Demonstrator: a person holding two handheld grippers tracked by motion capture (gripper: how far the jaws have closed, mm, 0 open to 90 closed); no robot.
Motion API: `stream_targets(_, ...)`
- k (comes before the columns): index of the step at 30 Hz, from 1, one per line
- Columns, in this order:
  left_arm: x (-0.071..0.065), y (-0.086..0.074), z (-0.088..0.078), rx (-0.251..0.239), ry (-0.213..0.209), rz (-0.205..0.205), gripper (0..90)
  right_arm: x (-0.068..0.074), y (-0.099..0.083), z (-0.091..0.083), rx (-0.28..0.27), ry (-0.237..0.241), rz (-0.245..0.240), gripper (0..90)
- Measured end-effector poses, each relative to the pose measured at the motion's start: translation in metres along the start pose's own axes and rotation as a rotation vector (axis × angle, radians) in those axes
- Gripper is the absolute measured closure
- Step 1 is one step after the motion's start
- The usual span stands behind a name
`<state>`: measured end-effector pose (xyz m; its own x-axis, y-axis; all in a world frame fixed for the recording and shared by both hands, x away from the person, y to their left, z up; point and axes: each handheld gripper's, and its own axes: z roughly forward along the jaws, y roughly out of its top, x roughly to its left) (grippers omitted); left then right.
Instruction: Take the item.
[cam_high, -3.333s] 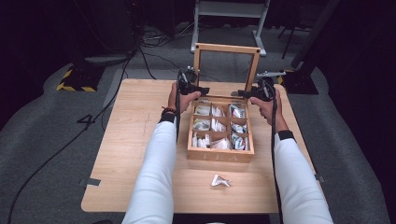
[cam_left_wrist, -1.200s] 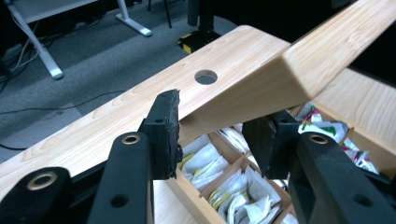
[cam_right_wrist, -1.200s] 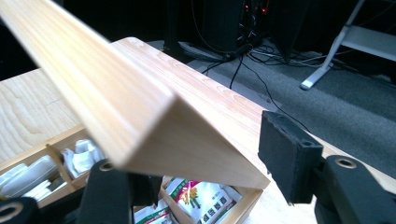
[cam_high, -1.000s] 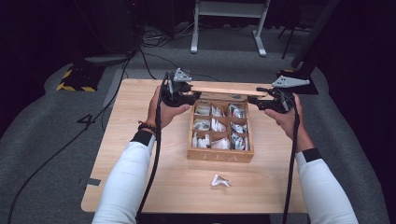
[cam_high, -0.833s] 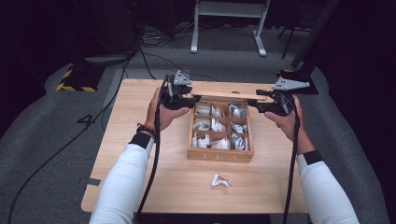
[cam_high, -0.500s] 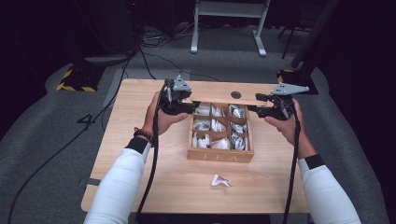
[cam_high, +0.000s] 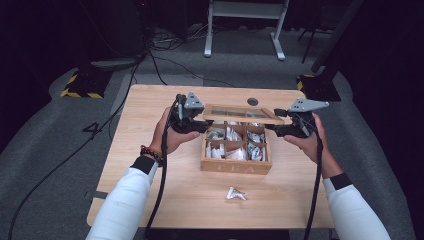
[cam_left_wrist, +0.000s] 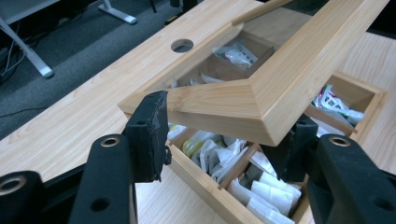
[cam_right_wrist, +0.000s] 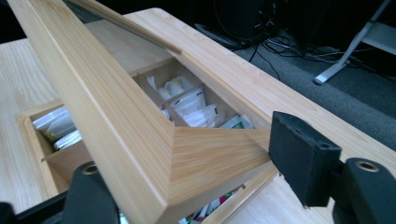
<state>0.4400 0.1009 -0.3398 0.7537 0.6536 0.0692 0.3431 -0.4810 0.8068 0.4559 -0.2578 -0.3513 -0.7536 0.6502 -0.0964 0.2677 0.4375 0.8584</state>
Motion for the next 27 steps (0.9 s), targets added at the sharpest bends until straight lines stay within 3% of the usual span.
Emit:
stream_targets(6,-0.002,-0.007,0.001,0.014,-0.010,0.007,44.6,0.006,-0.005,-0.002,0.012,-0.002,-0.020,30.2)
stream_targets(10,-0.005,-0.009,0.001,0.027,-0.021,0.014,43.7,0.007,-0.010,-0.003,0.020,0.004,0.011,27.8)
stream_targets(16,-0.009,-0.014,0.002,0.045,-0.035,0.028,41.4,0.008,-0.018,-0.006,0.036,0.014,0.018,26.6)
stream_targets(27,-0.016,-0.026,0.004,0.071,-0.050,0.045,38.1,0.018,-0.029,-0.008,0.066,0.045,-0.002,23.8)
